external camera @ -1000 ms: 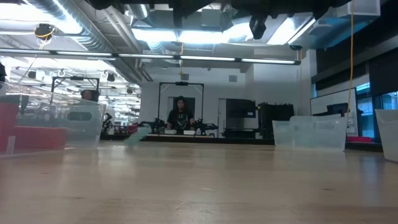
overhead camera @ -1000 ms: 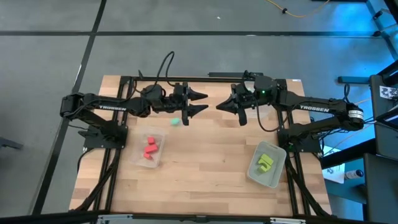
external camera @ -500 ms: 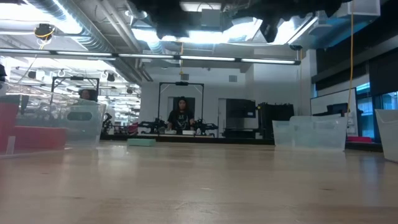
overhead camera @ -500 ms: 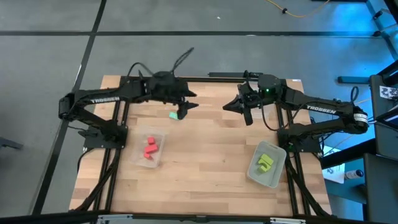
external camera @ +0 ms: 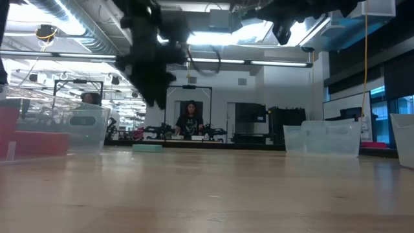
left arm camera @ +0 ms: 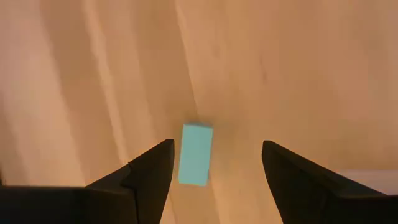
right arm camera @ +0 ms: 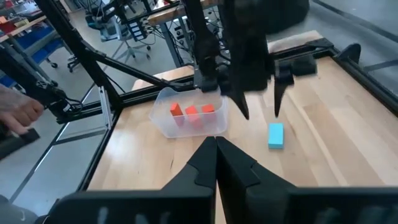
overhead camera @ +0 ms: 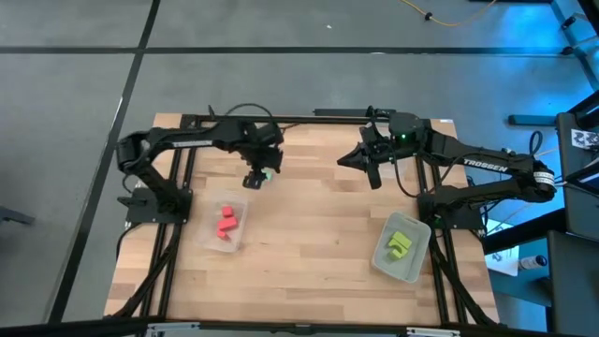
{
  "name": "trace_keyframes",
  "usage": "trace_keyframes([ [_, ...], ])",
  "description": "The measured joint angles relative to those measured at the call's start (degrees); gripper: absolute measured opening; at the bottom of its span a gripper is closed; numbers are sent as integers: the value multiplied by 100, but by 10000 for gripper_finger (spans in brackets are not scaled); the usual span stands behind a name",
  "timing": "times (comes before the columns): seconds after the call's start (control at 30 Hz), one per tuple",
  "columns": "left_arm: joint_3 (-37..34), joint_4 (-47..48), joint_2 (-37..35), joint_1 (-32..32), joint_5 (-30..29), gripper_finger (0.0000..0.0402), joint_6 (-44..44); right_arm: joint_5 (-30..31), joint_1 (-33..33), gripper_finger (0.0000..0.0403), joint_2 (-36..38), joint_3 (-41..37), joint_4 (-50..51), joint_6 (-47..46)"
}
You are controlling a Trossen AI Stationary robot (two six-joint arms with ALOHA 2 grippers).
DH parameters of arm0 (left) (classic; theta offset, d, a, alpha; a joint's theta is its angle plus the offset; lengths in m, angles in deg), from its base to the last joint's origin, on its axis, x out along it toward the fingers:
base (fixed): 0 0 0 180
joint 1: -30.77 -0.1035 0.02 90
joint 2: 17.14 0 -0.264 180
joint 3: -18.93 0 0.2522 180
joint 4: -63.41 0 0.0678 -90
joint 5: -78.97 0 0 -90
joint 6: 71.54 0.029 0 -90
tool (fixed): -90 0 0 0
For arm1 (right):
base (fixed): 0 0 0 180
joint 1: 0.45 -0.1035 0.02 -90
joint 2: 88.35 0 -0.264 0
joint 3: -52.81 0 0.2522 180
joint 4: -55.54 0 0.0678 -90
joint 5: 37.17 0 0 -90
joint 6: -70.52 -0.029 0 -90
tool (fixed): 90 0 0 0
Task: Sort & place blocks by color
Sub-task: Put the light blue block into the top transparent bin
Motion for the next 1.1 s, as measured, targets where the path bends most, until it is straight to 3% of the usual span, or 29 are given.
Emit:
trace_keyframes([
  [0.4, -387, -268, 962, -269, -250, 243, 988, 308, 0, 9, 0, 0, 0, -29],
  [1.1, -1203, -1114, 1016, -582, -495, 246, 1776, 450, -1, 9, -2, 0, -11, -149],
])
